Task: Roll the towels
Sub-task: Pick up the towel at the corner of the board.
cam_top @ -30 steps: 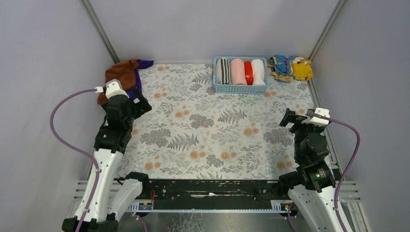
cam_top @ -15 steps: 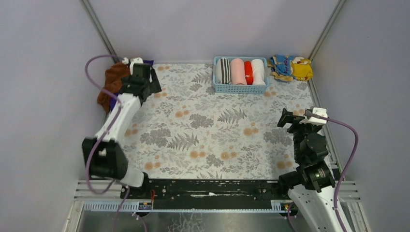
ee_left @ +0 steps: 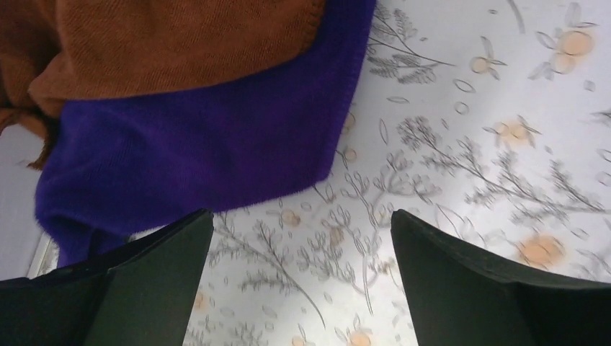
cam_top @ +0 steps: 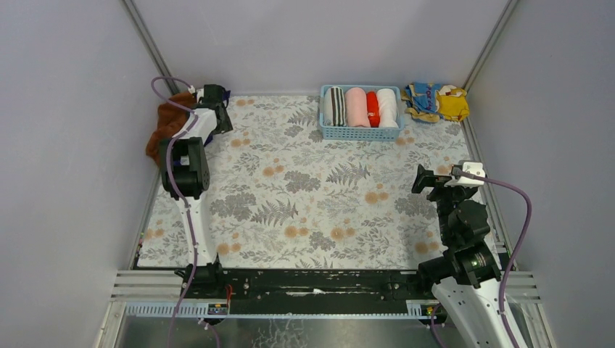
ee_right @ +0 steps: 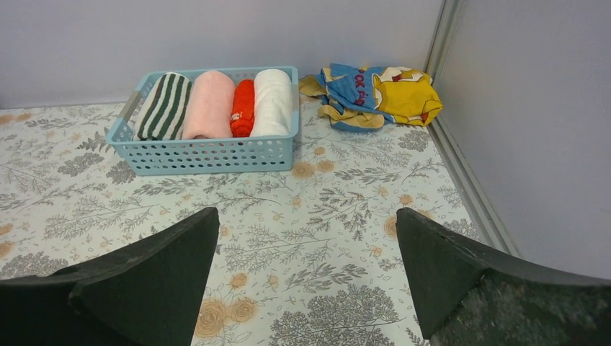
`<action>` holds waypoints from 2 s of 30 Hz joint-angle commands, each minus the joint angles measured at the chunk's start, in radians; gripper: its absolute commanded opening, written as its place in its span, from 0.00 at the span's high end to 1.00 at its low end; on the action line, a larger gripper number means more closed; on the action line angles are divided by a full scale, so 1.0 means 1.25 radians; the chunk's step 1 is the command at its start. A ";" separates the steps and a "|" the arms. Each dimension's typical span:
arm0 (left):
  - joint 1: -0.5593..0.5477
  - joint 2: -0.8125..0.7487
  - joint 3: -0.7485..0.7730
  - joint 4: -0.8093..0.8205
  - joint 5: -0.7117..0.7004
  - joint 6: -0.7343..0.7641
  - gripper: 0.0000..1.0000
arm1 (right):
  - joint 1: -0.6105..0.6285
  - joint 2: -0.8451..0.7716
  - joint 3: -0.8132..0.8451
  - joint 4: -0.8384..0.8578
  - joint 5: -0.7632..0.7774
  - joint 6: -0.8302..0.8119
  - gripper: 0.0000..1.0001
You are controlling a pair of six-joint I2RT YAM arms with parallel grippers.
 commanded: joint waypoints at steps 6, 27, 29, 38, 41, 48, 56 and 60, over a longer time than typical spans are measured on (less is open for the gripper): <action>0.078 0.097 0.054 -0.008 0.124 -0.033 0.15 | 0.002 0.015 0.000 0.047 -0.022 -0.027 0.01; 0.066 0.158 0.059 -0.041 0.426 -0.098 1.00 | 0.002 0.005 -0.003 0.052 -0.042 -0.028 0.01; 0.020 0.146 0.077 -0.035 0.454 -0.095 1.00 | 0.001 -0.004 -0.002 0.051 -0.044 -0.026 0.01; -0.166 0.134 0.389 -0.106 0.616 -0.107 1.00 | 0.002 -0.024 0.003 0.043 -0.058 -0.017 0.01; -0.191 0.078 0.387 -0.074 0.680 -0.123 0.98 | 0.002 -0.029 0.004 0.039 -0.061 -0.015 0.01; -0.245 -0.085 0.336 -0.048 0.743 -0.121 0.97 | 0.002 -0.034 0.004 0.040 -0.082 -0.013 0.01; -0.277 -0.287 0.313 -0.057 0.785 -0.124 0.92 | 0.003 -0.044 0.007 0.040 -0.098 -0.010 0.01; -0.325 -0.376 0.274 -0.060 0.802 -0.130 0.92 | 0.003 -0.045 0.008 0.041 -0.112 -0.008 0.01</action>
